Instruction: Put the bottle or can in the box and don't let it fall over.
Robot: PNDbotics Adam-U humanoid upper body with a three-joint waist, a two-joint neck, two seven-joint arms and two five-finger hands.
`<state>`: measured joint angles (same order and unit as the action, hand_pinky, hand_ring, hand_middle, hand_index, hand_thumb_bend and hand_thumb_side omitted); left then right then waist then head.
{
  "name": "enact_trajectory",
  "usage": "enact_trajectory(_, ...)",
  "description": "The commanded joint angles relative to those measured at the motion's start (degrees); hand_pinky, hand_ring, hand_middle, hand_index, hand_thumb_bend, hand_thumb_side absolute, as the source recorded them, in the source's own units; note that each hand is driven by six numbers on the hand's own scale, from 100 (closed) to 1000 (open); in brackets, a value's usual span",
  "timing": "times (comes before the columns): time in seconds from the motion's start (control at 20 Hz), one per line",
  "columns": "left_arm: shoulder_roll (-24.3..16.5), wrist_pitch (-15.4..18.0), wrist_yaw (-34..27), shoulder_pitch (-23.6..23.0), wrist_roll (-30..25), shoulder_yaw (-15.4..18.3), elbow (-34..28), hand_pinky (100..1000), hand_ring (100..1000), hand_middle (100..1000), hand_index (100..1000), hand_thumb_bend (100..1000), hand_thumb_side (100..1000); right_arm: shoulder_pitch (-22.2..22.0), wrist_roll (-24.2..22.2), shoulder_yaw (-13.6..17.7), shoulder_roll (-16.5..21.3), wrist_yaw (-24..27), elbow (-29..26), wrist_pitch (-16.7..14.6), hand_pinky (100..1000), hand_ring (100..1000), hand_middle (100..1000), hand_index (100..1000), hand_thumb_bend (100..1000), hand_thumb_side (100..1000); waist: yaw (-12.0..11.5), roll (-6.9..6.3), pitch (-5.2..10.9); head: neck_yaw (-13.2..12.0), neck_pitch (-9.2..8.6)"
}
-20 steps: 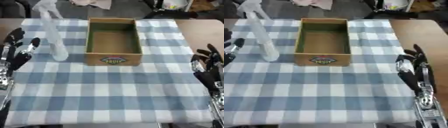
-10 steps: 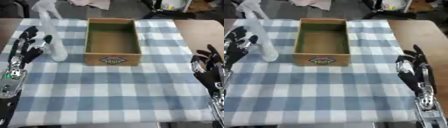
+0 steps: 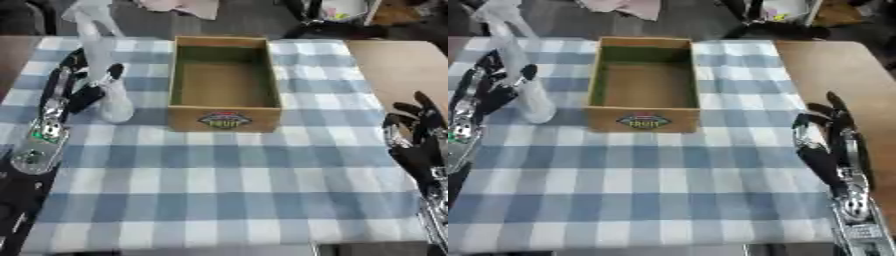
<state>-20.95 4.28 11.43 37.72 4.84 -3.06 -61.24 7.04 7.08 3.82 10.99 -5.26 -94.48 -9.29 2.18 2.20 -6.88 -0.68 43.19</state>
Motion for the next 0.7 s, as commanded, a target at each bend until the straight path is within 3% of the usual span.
enact_trajectory(0.05, -0.41, 0.25, 1.58, 2.34, -0.31, -0.64, 1.45, 913, 917, 831, 937, 592, 585, 0.48, -0.28, -0.07, 0.56, 0.38, -0.54, -0.08, 981, 776, 784, 1000, 135, 341, 0.34, -0.06, 1.16, -0.39, -0.24)
enact_trajectory(0.4, 0.45, 0.17, 4.86, 2.93, -2.14, -1.63, 4.55, 909, 902, 784, 900, 525, 506, 0.48, -0.33, -0.08, 0.57, 0.4, -0.44, -0.1, 981, 776, 784, 1000, 139, 341, 0.89, -0.28, 1.07, -0.42, -0.24)
enact_trajectory(0.65, 1.15, 0.54, 5.07, 2.95, -1.83, -1.64, 6.09, 889, 845, 568, 734, 226, 152, 0.46, -0.32, -0.03, 0.49, 0.38, -0.38, -0.14, 981, 776, 784, 1000, 140, 341, 1.14, -0.31, 1.09, -0.38, -0.25)
enact_trajectory(0.7, 1.25, 0.5, 4.87, 2.92, -1.54, -1.57, 6.25, 880, 820, 506, 680, 128, 100, 0.46, -0.31, -0.02, 0.49, 0.39, -0.38, -0.14, 981, 776, 784, 1000, 141, 341, 1.16, -0.31, 1.1, -0.36, -0.26)
